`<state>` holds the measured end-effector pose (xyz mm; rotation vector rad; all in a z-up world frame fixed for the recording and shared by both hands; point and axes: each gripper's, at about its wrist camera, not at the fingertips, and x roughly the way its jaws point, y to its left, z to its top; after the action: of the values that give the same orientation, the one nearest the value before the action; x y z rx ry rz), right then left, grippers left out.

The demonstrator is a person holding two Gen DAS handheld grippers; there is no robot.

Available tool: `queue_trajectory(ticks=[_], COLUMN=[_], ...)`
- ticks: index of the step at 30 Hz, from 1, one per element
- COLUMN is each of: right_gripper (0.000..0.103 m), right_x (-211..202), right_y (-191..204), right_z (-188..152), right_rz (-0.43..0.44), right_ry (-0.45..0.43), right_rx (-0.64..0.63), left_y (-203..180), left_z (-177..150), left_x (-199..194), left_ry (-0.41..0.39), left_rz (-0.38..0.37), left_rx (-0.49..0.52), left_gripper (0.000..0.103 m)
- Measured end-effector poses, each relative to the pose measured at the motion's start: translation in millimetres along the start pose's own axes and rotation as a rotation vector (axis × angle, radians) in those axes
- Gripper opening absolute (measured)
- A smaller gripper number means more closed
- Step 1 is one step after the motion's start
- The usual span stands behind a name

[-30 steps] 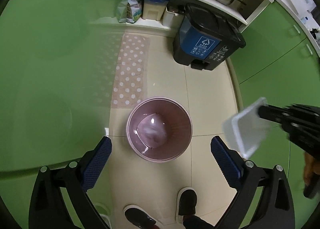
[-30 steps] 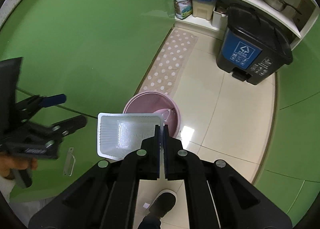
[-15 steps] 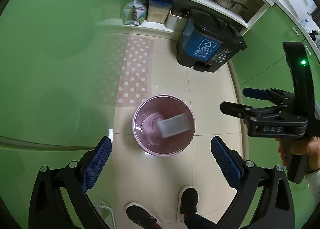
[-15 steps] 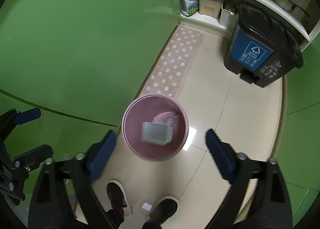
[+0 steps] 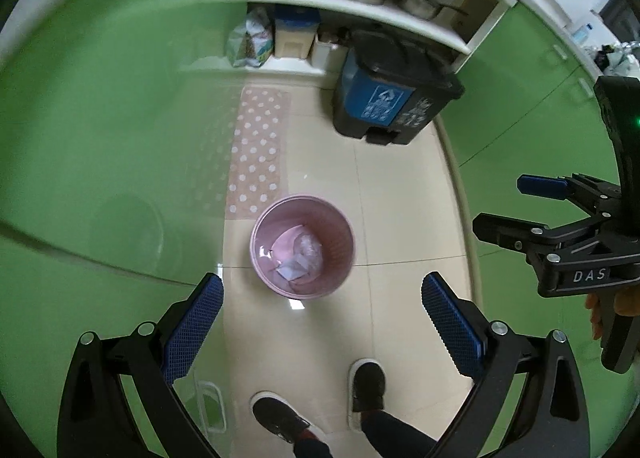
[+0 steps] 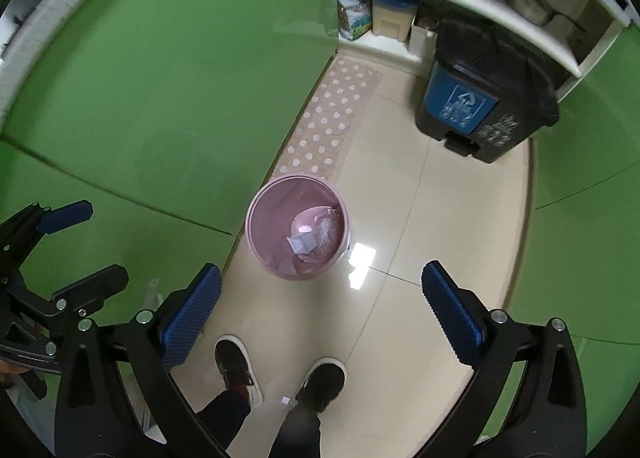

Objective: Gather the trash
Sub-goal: 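Move both tools back to the mat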

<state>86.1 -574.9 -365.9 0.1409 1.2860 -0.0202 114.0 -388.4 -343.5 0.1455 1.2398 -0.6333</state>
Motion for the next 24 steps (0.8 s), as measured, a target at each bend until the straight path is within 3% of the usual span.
queue_trajectory(ticks=[6,13,18,24], right_gripper=[0.099,0.100,0.100,0.100], right_x=[-120.7,-245.2,-287.4,-302.3], right_y=[8.3,52.2,103.2,175.6], right_z=[-6.1,-6.8,-1.9,5.8], right_rz=[-0.001,0.076,0.173,0.282], right_ry=[-0.063,-0.162,-0.214,-0.224], right_rx=[-0.014,-0.154,-0.290,-0.459], left_y=[-34.0,-38.6,-19.5,29.5], left_z=[-3.3,-18.1,-44.9,-91.2], left_x=[-100.5,-219.1,-286.8,-344.5], left_ry=[-0.050,-0.171,-0.269,-0.315], left_rz=[0.009,0.068,0.151,0.283], left_rx=[-0.018,-0.107,-0.205,-0.367], left_gripper=[0.096,0.096,0.096,0.096])
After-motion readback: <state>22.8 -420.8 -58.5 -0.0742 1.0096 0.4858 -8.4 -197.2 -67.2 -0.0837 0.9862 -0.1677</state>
